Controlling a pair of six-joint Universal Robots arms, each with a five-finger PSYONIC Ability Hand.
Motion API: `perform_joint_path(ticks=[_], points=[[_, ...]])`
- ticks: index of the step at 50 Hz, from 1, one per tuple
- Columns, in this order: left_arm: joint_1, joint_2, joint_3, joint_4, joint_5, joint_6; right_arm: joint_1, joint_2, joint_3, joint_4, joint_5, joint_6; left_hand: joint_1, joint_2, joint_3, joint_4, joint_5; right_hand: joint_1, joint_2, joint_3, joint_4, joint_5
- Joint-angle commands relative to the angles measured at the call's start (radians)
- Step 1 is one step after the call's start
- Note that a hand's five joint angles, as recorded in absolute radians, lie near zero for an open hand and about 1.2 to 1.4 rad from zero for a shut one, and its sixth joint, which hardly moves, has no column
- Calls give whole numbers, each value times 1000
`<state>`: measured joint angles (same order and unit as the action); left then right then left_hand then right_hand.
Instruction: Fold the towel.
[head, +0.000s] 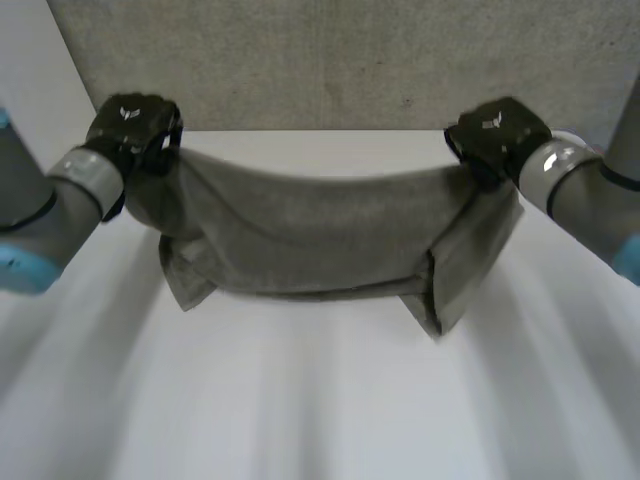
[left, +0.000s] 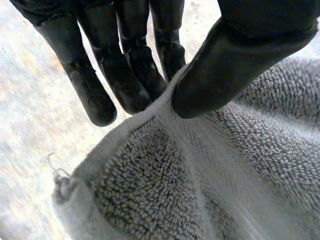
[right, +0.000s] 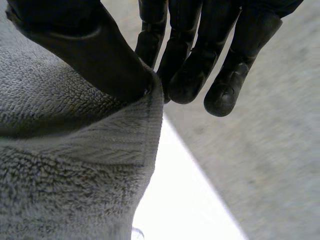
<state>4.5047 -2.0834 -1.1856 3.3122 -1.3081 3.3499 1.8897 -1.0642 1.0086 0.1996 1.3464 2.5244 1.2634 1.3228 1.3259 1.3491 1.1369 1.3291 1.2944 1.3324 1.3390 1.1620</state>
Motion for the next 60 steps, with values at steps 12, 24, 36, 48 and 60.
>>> perform_joint_path(ticks=[12, 24, 36, 48, 60], points=[[-73, 75, 464, -100, -86, -168, -1, -125, -90, -180, -55, 265, 133, 73, 70, 47, 85, 67, 102, 64, 57, 60], [-35, 74, -170, 114, -27, -60, 0, -69, 298, -180, -132, 2, 133, 73, 70, 47, 85, 67, 102, 64, 57, 60], [42, 229, -462, 184, 47, 29, -47, -224, 403, -146, -115, 91, 133, 73, 70, 47, 85, 67, 102, 64, 57, 60], [68, 266, -574, 196, 49, 33, -43, -140, 516, -152, -73, 295, 133, 73, 70, 47, 85, 67, 102, 64, 57, 60], [85, 215, -574, 227, 46, 34, -43, -28, 550, -255, 51, 404, 133, 73, 70, 47, 85, -110, -75, -113, -120, -117]])
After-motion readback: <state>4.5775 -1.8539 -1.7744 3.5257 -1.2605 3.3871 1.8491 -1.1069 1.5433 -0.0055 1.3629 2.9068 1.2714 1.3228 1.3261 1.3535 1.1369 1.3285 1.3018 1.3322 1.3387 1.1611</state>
